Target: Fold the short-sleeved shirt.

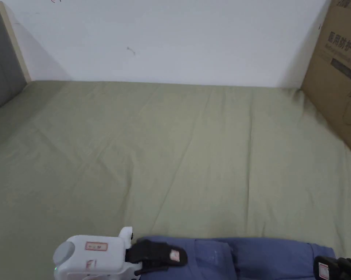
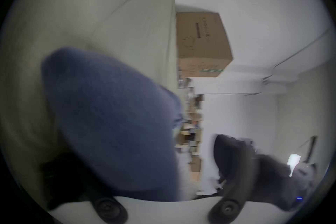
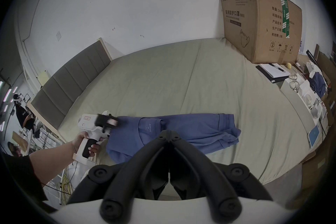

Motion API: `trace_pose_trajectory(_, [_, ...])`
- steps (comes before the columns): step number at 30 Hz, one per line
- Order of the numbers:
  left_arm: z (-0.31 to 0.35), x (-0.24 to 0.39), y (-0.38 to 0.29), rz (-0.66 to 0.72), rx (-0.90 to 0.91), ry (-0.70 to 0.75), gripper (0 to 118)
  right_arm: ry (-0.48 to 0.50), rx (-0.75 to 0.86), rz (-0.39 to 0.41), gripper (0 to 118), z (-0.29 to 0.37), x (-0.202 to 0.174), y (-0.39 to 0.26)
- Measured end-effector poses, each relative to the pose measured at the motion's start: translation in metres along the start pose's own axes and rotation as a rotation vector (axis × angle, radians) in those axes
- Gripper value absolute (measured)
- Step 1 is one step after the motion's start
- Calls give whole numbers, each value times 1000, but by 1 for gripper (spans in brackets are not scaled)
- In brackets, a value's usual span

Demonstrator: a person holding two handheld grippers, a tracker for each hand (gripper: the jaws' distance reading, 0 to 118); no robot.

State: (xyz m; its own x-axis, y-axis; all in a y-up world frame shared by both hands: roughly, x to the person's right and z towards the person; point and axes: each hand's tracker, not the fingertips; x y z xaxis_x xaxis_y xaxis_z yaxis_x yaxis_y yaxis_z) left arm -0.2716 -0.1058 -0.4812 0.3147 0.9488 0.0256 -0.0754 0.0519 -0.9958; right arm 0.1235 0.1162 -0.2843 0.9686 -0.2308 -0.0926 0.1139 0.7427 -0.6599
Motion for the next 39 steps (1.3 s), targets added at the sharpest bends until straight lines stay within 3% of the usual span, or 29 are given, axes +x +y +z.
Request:
trace_pose_trajectory(2, [-9,-15,-4,-4,9,340,14,3,-1,0,0,1,1,0])
trace_pose_trajectory(3, [-3,-9,-9,71,63,95,14,1,-2,0,0,1,1,-1])
trace_pose_trajectory(4, [-6,0,-8,61,68,124,14,-1,-5,-1,0,1,3,-1])
trace_pose_trajectory(5, [-10,9,-11,-15,50,255,14,-2,-7,-6,0,2,5,-1])
trace_pose_trajectory(8, [-11,62,-22,-128,69,432,14,14,-14,-39,0,7,15,-1])
trace_pose_trajectory(12, [17,118,-30,-205,81,623,14,14,35,-38,0,21,26,1])
trace_pose_trajectory(17, [47,172,-39,-354,130,1094,14,20,97,-45,0,36,47,-5])
trace_pose_trajectory(19, [44,184,-38,-367,128,1173,14,-1,120,-28,0,40,53,-9])
trace_pose_trajectory(21, [32,192,-36,-338,125,1147,14,5,127,-24,0,44,58,-11])
trace_pose_trajectory(25, [-22,209,-30,-275,81,988,14,45,145,-88,0,55,73,-15])
trace_pose_trajectory(29, [-96,211,-18,-265,-8,899,18,18,163,-107,0,67,87,-18])
trace_pose_trajectory(31, [-127,204,-11,-207,-40,816,52,-3,165,-118,0,71,93,-20])
trace_pose_trajectory(33, [-146,194,-7,-118,-32,677,106,-16,162,-137,0,74,99,-23])
trace_pose_trajectory(34, [-153,190,-4,-77,-68,599,115,-21,158,-146,0,74,101,-24])
trace_pose_trajectory(36, [-155,194,-6,-54,-52,529,116,-17,148,-164,0,75,104,-26])
trace_pose_trajectory(39, [-135,214,-15,-94,19,547,116,-6,144,-164,0,74,105,-29])
